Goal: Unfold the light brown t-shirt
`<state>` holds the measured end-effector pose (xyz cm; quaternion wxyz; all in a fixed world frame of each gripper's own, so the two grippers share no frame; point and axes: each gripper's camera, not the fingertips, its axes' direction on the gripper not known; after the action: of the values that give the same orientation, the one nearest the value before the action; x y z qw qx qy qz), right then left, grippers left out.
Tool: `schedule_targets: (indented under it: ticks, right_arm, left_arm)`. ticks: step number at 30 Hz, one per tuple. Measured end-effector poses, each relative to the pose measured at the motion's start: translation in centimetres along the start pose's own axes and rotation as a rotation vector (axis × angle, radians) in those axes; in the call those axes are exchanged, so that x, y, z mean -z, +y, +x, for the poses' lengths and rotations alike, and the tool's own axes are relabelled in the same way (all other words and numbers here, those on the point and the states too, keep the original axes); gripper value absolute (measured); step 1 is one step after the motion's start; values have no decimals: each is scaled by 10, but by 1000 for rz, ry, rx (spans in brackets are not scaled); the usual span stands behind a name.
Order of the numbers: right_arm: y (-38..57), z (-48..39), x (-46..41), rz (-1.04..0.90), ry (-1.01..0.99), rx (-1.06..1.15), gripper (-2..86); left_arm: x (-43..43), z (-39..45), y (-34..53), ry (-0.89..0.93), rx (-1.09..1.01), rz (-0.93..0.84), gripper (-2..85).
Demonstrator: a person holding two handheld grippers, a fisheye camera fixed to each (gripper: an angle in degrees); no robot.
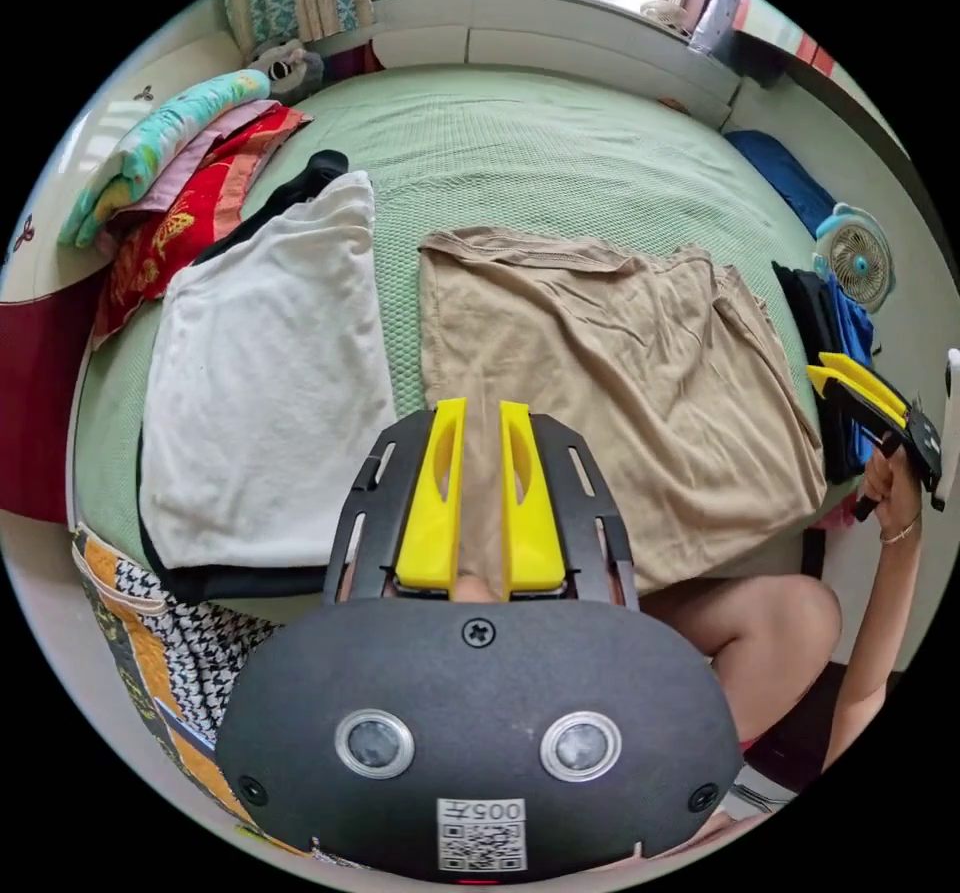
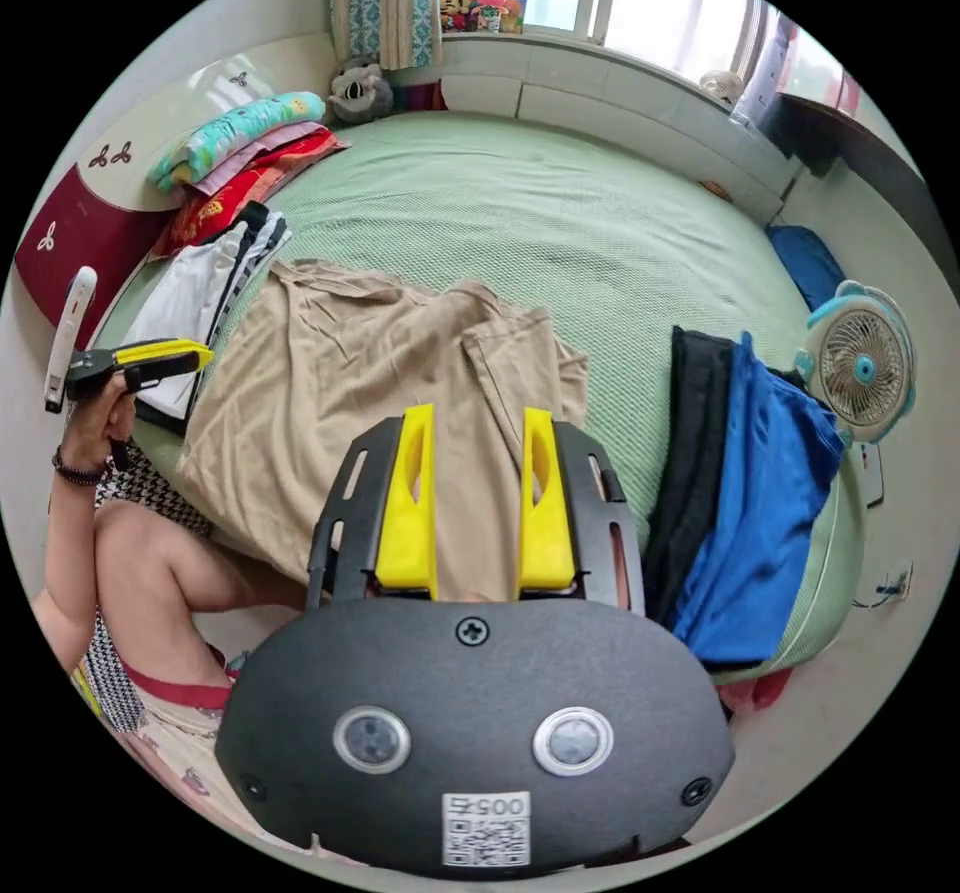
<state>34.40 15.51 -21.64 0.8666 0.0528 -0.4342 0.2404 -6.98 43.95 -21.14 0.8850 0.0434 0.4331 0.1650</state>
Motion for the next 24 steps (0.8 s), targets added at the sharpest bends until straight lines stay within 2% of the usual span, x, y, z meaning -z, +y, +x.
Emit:
schedule_targets:
  ticks: [7,10,12,17,24]
  right_arm:
    - [-55,-31,-77,-65,65,-21,117]
    - [-62,-32,-98,-106,112,-59,75]
    - [-58,-25,-103,-151,135,-143,14]
    - [-22,-20,-55,-26,73,-207,-14]
    - [94,-29,44,38,20,-117,-16]
  left_arm:
    - [0,-12,-13,-15,-42,-22,75]
    - [10,-26,-14,69,-18,-12,75]
    - [18,-30,-15,47,-15,6,78]
    - [44,-48,-4,89,28,39,111]
    - [88,-74,28,107,83,111,114]
